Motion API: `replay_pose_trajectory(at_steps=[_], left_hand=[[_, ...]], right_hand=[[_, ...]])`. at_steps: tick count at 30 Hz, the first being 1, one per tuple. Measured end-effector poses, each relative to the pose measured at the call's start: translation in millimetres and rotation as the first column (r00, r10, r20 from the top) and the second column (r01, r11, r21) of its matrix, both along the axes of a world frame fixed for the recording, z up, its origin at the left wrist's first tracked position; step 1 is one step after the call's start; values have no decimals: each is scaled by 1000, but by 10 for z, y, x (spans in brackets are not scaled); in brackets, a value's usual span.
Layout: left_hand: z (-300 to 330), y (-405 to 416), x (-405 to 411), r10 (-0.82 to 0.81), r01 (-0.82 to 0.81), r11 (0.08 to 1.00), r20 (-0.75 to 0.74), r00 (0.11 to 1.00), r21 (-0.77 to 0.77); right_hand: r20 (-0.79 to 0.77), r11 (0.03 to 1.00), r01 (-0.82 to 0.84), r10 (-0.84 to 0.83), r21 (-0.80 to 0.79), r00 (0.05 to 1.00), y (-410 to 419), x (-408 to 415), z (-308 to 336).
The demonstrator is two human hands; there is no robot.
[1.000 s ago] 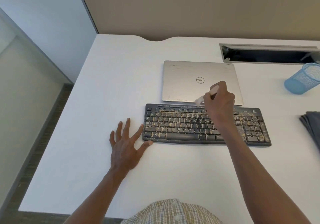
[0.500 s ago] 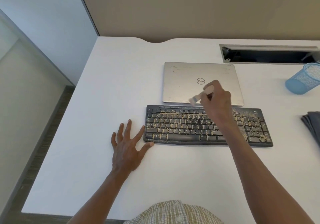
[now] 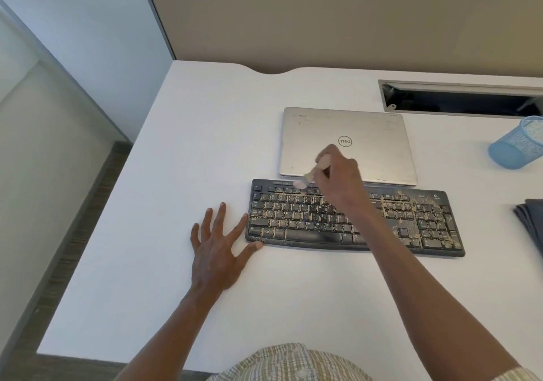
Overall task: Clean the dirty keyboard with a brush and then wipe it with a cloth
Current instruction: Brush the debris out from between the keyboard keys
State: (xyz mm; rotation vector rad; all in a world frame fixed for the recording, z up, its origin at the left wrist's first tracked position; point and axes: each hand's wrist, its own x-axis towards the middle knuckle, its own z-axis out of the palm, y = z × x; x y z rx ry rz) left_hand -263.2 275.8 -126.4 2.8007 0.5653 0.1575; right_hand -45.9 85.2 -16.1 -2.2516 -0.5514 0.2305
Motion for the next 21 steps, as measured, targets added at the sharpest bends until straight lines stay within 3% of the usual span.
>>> replay_pose_trajectory(at_steps=[10,14,17,21], left_hand=[[-1,1,-12,-2,2,1000,-10,1000,4],[22,-7,-6,-1,1,1000,-13,1000,-2],[27,-11,-13,-8,8,1000,-6,1000,0],[19,-6,-7,-6,6,1000,-16,1000,0]], right_hand=[[127,921,385,-376,-59,918,-881,124,77],[132,937,348,-349,31,928,-657,132,148],[115,959,283,-282,10,953,-484,109,67],[98,922,385,-381,-35,920,-694,148,-2]])
